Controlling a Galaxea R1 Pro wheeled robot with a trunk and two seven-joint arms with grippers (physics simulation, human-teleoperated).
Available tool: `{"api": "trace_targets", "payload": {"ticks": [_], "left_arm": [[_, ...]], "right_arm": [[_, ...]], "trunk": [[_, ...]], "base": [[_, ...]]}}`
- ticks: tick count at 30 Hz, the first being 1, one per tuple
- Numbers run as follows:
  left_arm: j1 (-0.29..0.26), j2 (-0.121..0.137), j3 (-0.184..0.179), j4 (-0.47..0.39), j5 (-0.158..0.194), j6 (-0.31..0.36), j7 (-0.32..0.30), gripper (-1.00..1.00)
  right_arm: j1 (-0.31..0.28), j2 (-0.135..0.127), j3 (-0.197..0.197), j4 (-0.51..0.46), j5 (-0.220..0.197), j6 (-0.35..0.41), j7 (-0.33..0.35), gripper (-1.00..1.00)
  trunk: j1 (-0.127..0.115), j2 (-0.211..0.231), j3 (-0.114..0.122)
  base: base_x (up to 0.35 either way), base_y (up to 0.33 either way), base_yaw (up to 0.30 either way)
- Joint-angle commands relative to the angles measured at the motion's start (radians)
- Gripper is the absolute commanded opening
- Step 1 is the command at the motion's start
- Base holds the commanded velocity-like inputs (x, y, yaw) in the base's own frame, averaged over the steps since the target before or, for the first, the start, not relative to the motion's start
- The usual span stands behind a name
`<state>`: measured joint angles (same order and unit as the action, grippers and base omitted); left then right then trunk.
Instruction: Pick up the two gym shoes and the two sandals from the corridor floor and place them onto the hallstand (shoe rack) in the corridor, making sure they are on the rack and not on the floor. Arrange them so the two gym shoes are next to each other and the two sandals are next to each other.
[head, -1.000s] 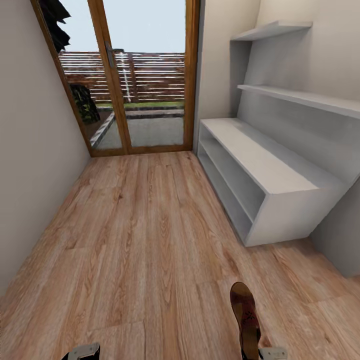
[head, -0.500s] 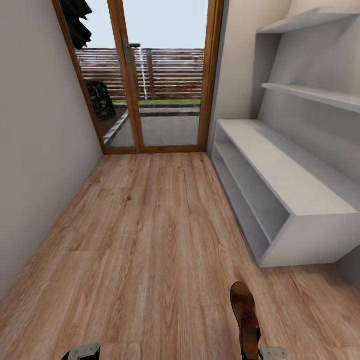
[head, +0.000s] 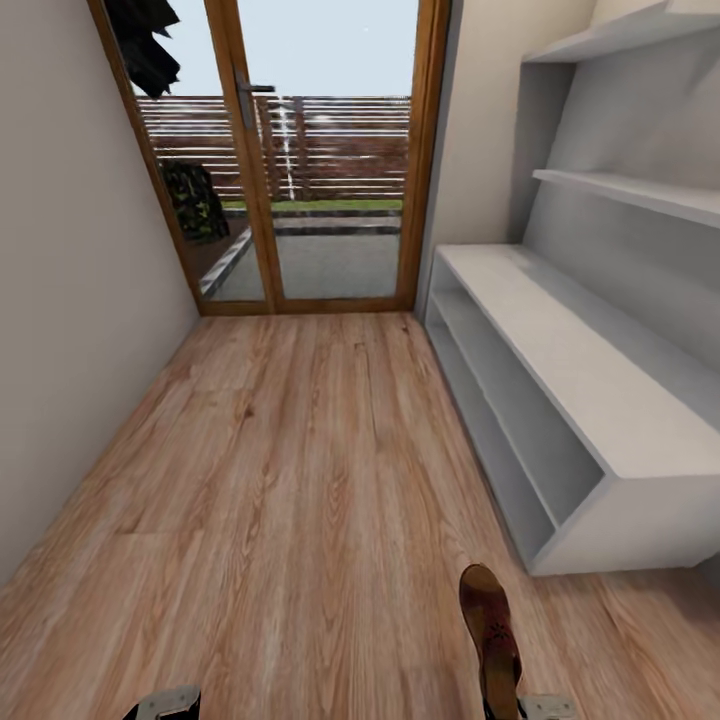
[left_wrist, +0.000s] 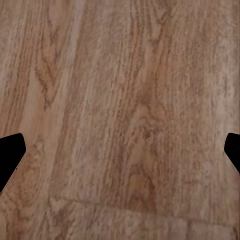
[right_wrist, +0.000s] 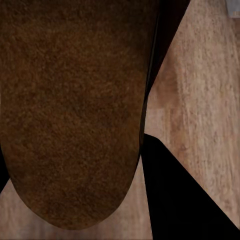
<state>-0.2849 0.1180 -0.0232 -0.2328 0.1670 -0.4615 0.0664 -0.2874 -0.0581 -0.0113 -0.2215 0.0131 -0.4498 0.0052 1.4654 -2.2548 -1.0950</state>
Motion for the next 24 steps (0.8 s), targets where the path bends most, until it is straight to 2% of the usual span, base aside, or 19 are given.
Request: {"api": "trace_targets", "payload": {"ticks": [1, 5, 15, 24], "left_arm": [[0.000, 0.000, -0.003, 0.001, 0.003, -0.003, 0.003, 1.00], [0.000, 0.000, -0.003, 0.001, 0.003, -0.003, 0.003, 1.00], [0.000, 0.000, -0.003, 0.001, 0.003, -0.002, 0.003, 1.00], [0.000, 0.000, -0.003, 0.001, 0.003, -0.002, 0.003, 1.00]], "right_arm": [[-0.001, 0.000, -0.002, 0.001, 0.003, -0.003, 0.001, -1.00], [0.000, 0.001, -0.002, 0.001, 0.046, -0.004, -0.001, -1.00], [-0.001, 0.003, -0.003, 0.001, 0.054, -0.003, -0.002, -1.00], [-0.001, 0.002, -0.004, 0.001, 0.053, -0.003, -0.002, -1.00]], "trunk": [[0.000, 0.000, -0.001], [0.000, 0.000, -0.001], [0.000, 0.000, -0.001], [0.000, 0.000, -0.001]], "base": [[0.340, -0.001, 0.000], [0.339, 0.035, 0.000], [0.337, 0.111, 0.000], [0.299, 0.180, 0.000]]}}
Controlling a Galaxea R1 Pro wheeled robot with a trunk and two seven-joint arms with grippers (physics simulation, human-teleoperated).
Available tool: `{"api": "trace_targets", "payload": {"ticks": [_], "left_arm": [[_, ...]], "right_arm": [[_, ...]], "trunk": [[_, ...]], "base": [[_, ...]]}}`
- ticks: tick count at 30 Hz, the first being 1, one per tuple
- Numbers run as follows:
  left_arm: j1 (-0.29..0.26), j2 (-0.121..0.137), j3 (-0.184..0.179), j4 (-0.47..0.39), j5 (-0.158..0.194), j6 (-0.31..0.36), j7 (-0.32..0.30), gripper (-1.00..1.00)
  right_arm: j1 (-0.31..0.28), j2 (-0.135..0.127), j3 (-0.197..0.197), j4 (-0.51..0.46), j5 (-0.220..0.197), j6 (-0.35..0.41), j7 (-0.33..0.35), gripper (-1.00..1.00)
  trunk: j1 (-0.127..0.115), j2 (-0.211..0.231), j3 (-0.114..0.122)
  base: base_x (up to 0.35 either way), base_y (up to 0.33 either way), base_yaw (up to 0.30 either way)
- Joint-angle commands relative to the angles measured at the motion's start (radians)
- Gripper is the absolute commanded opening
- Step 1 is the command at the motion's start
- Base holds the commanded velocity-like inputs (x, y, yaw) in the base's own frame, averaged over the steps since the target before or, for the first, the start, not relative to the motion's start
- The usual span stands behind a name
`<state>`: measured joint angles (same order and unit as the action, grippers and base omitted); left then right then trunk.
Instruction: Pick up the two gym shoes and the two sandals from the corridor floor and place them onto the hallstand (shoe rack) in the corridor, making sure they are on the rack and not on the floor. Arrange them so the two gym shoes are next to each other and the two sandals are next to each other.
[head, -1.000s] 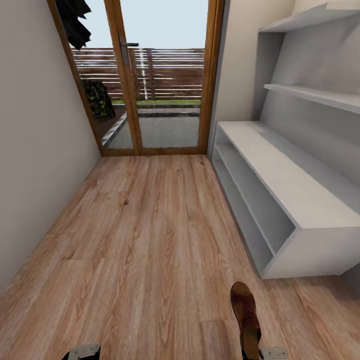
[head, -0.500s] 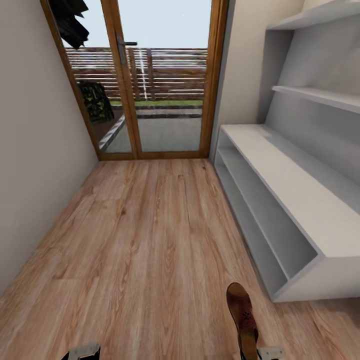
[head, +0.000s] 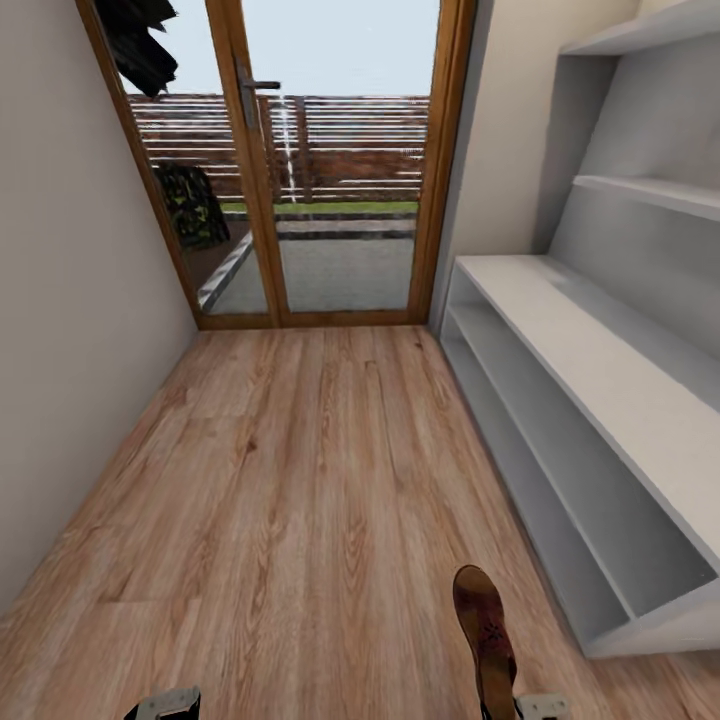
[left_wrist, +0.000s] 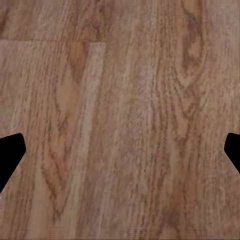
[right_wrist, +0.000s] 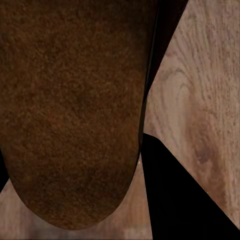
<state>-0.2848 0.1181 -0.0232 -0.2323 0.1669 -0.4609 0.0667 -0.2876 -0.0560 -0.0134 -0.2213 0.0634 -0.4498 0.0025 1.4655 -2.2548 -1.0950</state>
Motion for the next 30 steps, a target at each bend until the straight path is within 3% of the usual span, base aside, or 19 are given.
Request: {"api": "trace_targets", "payload": {"ticks": [1, 8, 30], "left_arm": [[0.000, 0.000, -0.003, 0.001, 0.003, -0.003, 0.002, 1.00], [0.000, 0.000, -0.003, 0.001, 0.003, -0.002, 0.002, 1.00], [0.000, 0.000, -0.003, 0.001, 0.003, -0.003, 0.002, 1.00]], "right_arm": [[0.000, 0.000, -0.001, 0.000, 0.003, -0.003, 0.001, -1.00], [0.000, 0.001, -0.001, -0.001, 0.003, -0.003, 0.000, -1.00], [0.000, 0.001, 0.000, 0.000, 0.003, -0.003, -0.001, -1.00]], "trunk": [[0.000, 0.000, -0.001], [0.000, 0.000, -0.001], [0.000, 0.000, -0.001]], "base": [[0.287, 0.199, 0.000], [0.286, 0.202, 0.016], [0.326, 0.008, 0.267]]}}
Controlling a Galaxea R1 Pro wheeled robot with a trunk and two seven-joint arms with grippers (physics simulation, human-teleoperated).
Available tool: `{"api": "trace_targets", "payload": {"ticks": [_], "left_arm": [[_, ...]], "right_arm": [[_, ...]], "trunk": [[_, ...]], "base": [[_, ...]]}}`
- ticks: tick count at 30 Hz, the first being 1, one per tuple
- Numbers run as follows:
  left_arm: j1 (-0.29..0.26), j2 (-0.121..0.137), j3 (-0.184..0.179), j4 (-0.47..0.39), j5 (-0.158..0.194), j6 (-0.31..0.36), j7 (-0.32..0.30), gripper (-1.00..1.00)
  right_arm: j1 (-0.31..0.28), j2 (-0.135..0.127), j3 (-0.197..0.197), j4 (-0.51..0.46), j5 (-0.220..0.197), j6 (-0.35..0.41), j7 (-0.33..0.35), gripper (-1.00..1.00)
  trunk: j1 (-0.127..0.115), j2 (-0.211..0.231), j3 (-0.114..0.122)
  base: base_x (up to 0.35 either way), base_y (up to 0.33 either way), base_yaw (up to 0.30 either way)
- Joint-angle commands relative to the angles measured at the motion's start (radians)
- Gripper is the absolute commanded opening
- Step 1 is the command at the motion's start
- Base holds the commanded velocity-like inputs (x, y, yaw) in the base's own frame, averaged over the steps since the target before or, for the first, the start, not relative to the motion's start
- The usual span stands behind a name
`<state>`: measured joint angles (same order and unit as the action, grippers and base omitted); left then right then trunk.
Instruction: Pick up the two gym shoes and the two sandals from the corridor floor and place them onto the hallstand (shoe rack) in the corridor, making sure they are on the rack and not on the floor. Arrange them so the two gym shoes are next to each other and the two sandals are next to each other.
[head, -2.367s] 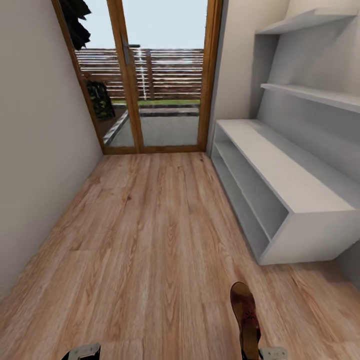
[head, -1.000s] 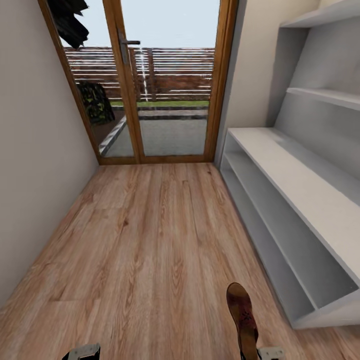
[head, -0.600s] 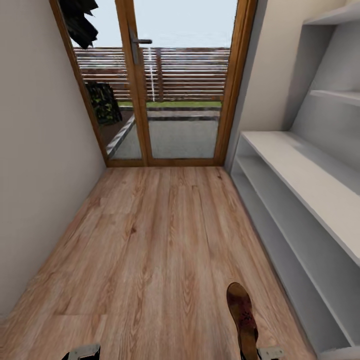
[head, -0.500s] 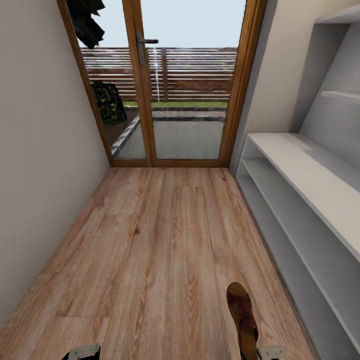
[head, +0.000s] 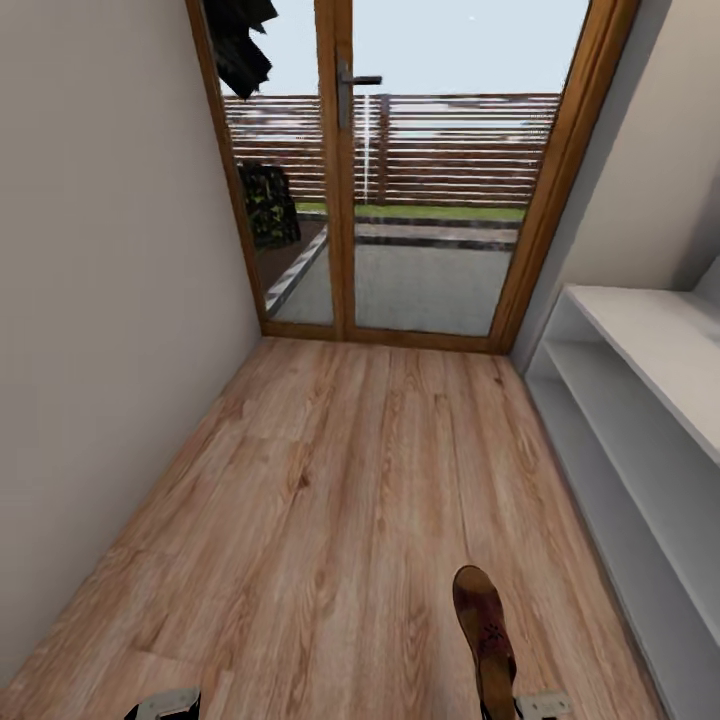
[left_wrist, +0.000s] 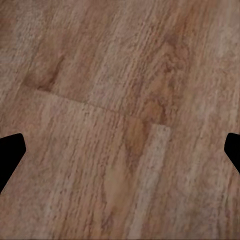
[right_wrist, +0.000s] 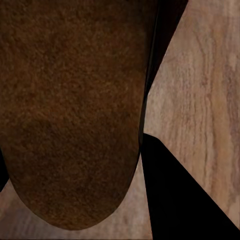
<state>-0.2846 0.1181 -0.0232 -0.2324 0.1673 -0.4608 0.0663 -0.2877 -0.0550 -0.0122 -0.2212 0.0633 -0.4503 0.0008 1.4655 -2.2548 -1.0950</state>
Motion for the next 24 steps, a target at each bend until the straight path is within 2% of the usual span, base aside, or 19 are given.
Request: {"api": "trace_targets", "payload": {"ticks": [1, 7, 24], "left_arm": [[-0.001, 0.000, -0.003, 0.001, 0.003, -0.003, 0.003, 1.00], [-0.001, 0.000, -0.003, 0.001, 0.003, -0.004, 0.003, 1.00], [-0.001, 0.000, -0.003, 0.001, 0.003, -0.003, 0.003, 1.00]], "right_arm": [[0.000, 0.000, -0.002, 0.000, 0.003, -0.002, 0.001, -1.00], [-0.001, 0.000, -0.002, 0.000, 0.003, -0.002, 0.000, -1.00], [-0.001, 0.000, -0.002, 0.000, 0.003, -0.003, -0.004, -1.00]], "trunk": [[0.000, 0.000, -0.001], [0.000, 0.000, -0.001], [0.000, 0.000, -0.001]], "base": [[0.285, -0.125, 0.278], [0.143, -0.081, 0.278], [0.009, -0.005, 0.279]]}}
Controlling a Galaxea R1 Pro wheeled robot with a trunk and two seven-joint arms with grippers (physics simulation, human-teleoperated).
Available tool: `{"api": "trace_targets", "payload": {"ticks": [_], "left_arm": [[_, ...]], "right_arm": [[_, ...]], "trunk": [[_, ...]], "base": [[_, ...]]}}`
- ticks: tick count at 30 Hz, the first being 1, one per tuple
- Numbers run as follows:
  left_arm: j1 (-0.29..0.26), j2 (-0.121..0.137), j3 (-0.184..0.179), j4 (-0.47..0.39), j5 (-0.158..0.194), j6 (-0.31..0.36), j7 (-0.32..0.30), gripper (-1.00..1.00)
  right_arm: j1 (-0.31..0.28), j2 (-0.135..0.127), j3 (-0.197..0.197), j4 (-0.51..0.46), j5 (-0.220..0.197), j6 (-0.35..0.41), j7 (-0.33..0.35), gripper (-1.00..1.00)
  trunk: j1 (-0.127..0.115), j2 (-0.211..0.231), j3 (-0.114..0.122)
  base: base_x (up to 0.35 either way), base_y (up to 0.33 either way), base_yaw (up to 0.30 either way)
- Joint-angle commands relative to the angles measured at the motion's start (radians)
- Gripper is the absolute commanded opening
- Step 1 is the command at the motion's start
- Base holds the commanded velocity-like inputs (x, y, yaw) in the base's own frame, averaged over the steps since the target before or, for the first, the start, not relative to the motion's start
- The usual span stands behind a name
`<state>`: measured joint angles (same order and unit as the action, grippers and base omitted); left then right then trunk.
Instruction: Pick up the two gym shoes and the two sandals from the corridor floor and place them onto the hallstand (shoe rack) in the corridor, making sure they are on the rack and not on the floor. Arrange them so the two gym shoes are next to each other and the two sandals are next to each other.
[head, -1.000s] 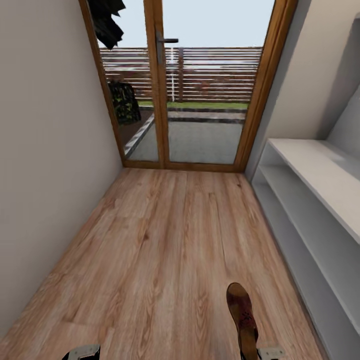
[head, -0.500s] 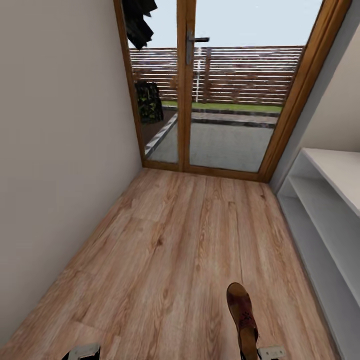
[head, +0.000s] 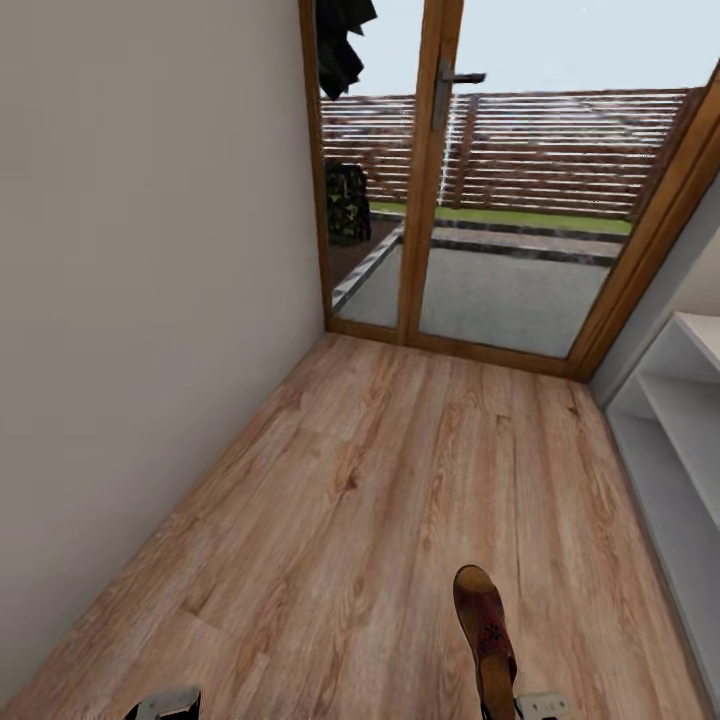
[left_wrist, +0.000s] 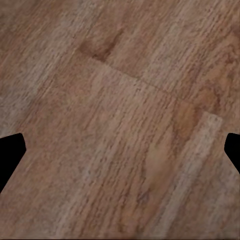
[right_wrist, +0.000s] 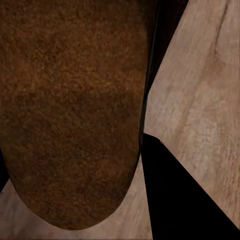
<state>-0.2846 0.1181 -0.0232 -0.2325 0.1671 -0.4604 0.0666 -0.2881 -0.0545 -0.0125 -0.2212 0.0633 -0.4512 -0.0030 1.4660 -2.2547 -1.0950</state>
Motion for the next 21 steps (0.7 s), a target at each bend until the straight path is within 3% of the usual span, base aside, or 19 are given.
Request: {"api": "trace_targets", "payload": {"ticks": [1, 10, 21], "left_arm": [[-0.001, 0.000, -0.003, 0.001, 0.003, -0.003, 0.003, 1.00], [-0.001, -0.001, -0.001, 0.001, 0.003, -0.004, 0.004, 1.00], [0.001, 0.000, 0.000, 0.001, 0.011, -0.004, 0.004, 1.00]], "right_arm": [[0.000, 0.000, -0.002, 0.000, 0.003, -0.002, 0.000, -1.00], [0.000, 0.001, -0.002, 0.000, 0.003, -0.003, 0.000, -1.00], [0.000, 0.001, -0.002, 0.000, 0.003, -0.003, 0.000, -1.00]], "trunk": [[0.000, 0.000, -0.001], [0.000, 0.000, -0.001], [0.000, 0.000, -0.001]], "base": [[0.000, 0.000, 0.279], [-0.008, -0.115, 0.279], [-0.151, -0.154, 0.278]]}}
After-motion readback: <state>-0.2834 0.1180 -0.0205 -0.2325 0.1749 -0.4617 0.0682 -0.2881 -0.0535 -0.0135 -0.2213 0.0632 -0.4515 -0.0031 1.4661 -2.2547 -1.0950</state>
